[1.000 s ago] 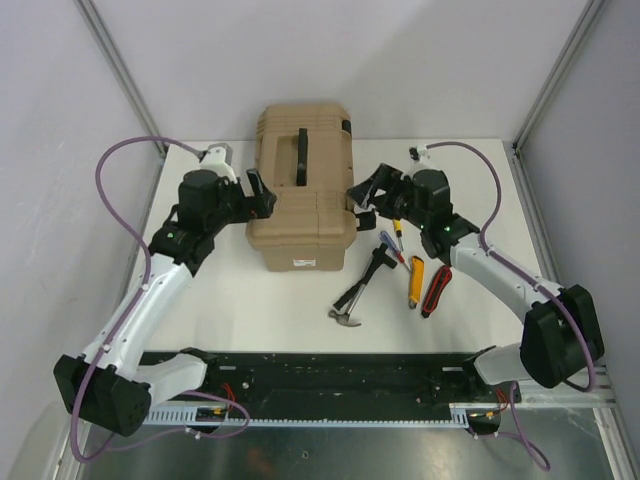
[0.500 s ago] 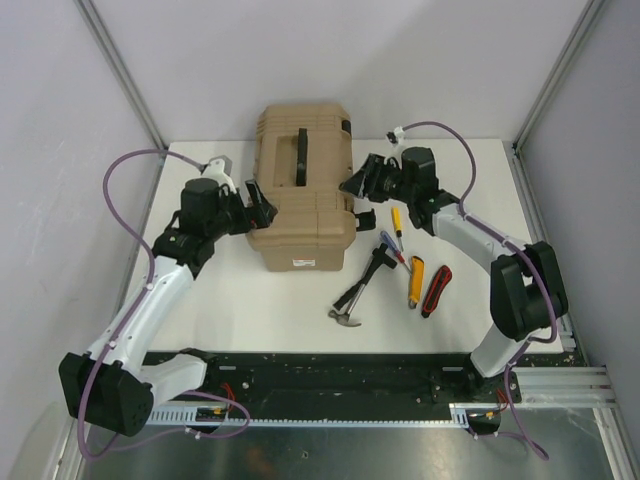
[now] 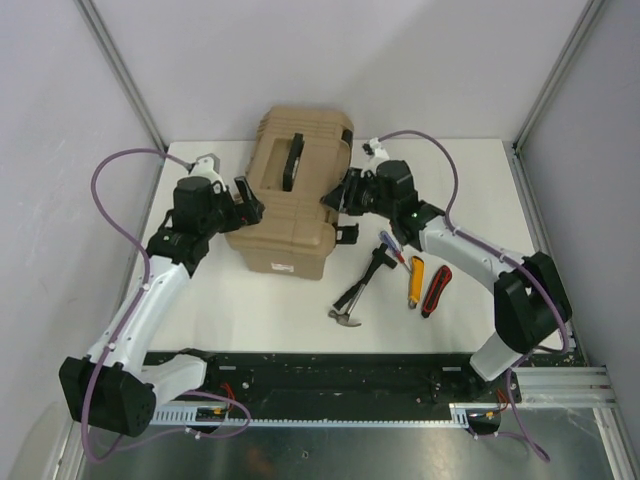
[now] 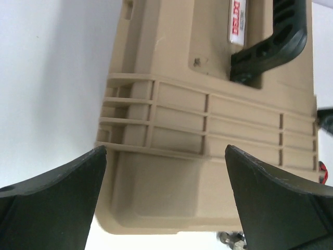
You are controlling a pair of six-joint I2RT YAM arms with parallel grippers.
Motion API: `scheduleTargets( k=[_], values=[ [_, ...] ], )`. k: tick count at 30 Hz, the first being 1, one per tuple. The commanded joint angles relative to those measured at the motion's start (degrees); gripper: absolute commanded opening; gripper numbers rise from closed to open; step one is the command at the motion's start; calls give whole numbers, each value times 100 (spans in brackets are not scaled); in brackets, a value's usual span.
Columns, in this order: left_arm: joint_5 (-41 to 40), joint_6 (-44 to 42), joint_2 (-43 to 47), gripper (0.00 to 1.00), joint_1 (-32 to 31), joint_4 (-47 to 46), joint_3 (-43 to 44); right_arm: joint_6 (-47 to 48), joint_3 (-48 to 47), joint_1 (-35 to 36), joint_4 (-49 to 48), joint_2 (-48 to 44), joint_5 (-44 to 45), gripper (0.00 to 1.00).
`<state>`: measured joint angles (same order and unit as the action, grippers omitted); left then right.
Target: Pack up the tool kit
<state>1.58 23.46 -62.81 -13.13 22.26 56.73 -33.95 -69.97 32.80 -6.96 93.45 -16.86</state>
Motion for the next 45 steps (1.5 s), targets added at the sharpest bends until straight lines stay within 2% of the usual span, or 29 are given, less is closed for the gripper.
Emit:
scheduleTargets(
  k=[1, 8, 12, 16, 19, 23, 26, 32, 36, 39, 45],
  values=[
    [-246, -74, -149, 99, 16, -124, 622, -350, 545, 836, 583, -533, -203, 38],
    [-686, 36, -614, 99, 26, -122, 1212, -573, 905, 1005, 669, -1119, 304, 45],
    [-706, 19, -748, 99, 32, -123, 1451, -937, 921, 619, 443, -1419, 626, 62],
    [-510, -136, -913, 99, 37, -128, 1701, -1163, 931, 69, 269, -1717, 788, 88],
    [-151, -378, -1172, 99, 32, -125, 1936, -1644, 1290, -524, -92, -1819, 496, 97],
    [245, -563, -1478, 99, 38, -133, 2163, -2958, 2508, -1286, -2076, -1720, -254, 99],
    [280, -630, -1706, 99, 33, -132, 2215, -3738, 3090, -1552, -3571, -1347, -523, 99],
    [-101, -779, -2100, 99, 37, -128, 1991, -5073, 3328, -1591, -6007, -8, -464, 99],
    [41, -786, -2141, 100, 46, -133, 1709, -5826, 3295, -1549, -7630, 986, -81, 99],
    [321, -677, -2054, 99, 40, -133, 1417, -6206, 3160, -1536, -8276, 1662, 176, 99],
    [1129, -340, -1772, 99, 39, -130, 737, -6266, 2875, -1519, -8444, 2201, 486, 99]
  ],
)
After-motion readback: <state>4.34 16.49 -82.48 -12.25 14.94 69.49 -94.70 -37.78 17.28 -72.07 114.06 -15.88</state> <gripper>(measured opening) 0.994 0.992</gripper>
